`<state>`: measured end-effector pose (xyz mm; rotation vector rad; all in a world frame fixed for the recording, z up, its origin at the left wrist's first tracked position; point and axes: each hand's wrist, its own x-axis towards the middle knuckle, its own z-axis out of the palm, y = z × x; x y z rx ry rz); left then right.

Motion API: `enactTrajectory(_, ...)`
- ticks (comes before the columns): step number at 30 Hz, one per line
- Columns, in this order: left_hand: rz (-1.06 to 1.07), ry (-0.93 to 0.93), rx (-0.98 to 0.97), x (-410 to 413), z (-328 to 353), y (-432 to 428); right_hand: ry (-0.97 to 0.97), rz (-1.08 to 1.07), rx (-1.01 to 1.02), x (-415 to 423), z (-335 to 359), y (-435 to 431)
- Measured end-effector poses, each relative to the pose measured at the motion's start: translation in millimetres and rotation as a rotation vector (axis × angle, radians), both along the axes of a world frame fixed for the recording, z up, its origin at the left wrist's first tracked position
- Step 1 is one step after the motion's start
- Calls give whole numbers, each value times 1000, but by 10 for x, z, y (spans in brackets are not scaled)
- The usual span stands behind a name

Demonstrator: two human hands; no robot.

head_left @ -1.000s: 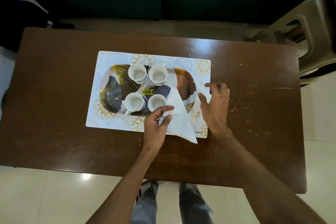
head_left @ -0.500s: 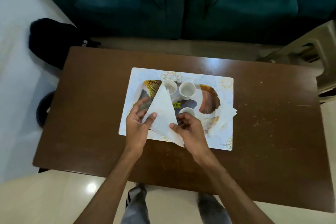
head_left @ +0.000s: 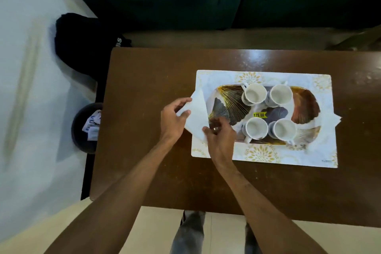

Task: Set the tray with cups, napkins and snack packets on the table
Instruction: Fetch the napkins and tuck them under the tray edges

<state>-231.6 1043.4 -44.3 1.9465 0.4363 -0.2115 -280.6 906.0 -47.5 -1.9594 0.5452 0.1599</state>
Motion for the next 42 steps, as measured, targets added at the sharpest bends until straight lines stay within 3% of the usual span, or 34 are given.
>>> enactTrajectory(7, -276, 18, 128, 74, -385, 140, -26, 318, -505, -74, -219, 220)
enactTrajectory(11, -408, -10, 247, 88, -469, 122, -62, 468, -631, -206, -271, 244)
enactTrajectory(16, -596, -37, 426, 153, -457, 61, 86, 526, -658, -299, -279, 236)
enactTrajectory(21, -633, -73, 456, 299, -462, -98, 209, 552, -645, -256, -237, 146)
enactTrajectory(29, -573, -109, 500, 295, -485, -157, 232, 567, -623, -438, -249, 9)
enactTrajectory(35, -573, -132, 679, 166, -547, -117, 241, 577, -606, -509, -242, -21)
enactTrajectory(42, -533, -145, 660, 162, -470, -155, 186, 556, -594, -580, -269, -61)
